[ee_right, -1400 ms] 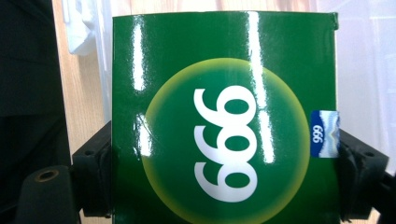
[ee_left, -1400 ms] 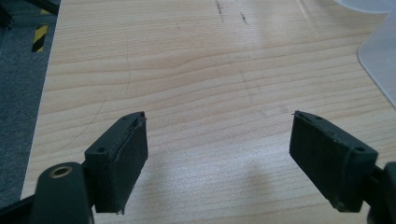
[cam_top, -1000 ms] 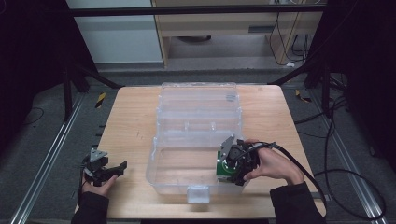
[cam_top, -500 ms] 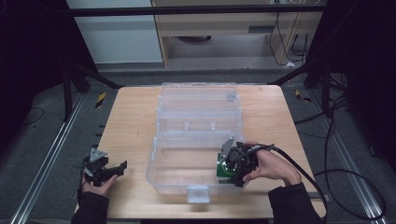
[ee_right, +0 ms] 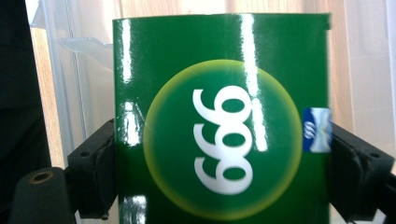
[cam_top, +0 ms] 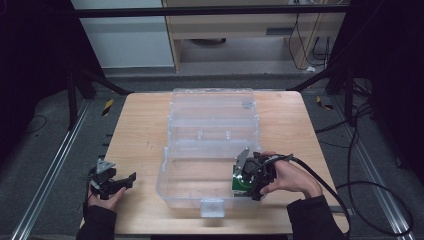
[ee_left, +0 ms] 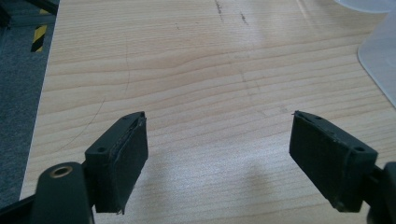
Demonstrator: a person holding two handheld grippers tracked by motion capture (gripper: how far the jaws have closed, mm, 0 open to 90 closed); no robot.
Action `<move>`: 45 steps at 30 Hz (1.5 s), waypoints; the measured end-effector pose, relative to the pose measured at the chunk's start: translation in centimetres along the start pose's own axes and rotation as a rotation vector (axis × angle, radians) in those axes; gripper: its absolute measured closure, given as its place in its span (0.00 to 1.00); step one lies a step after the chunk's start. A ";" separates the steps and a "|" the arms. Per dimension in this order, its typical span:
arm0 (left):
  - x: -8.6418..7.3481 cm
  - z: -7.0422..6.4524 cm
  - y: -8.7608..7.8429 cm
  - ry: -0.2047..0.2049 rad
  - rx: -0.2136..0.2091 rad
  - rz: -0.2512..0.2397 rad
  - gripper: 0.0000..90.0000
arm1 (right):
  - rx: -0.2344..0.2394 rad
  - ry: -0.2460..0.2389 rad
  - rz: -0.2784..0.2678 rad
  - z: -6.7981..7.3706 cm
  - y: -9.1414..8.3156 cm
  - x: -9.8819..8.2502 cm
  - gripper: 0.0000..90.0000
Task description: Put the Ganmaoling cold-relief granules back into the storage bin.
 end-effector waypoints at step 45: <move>0.0 -0.1 -0.1 0.008 0.002 -0.003 0.22 | -0.288 0.496 -0.468 -1.9 -5.9 -6.5 0.02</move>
Point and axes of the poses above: each handheld gripper's, and its own axes: y roughly forward along the jaws, x roughly out of its top, z roughly to its left, the point moved 8 cm from there along y, roughly forward along the jaws, and after that the axes turned 6 degrees about z, right-handed, at the moved point
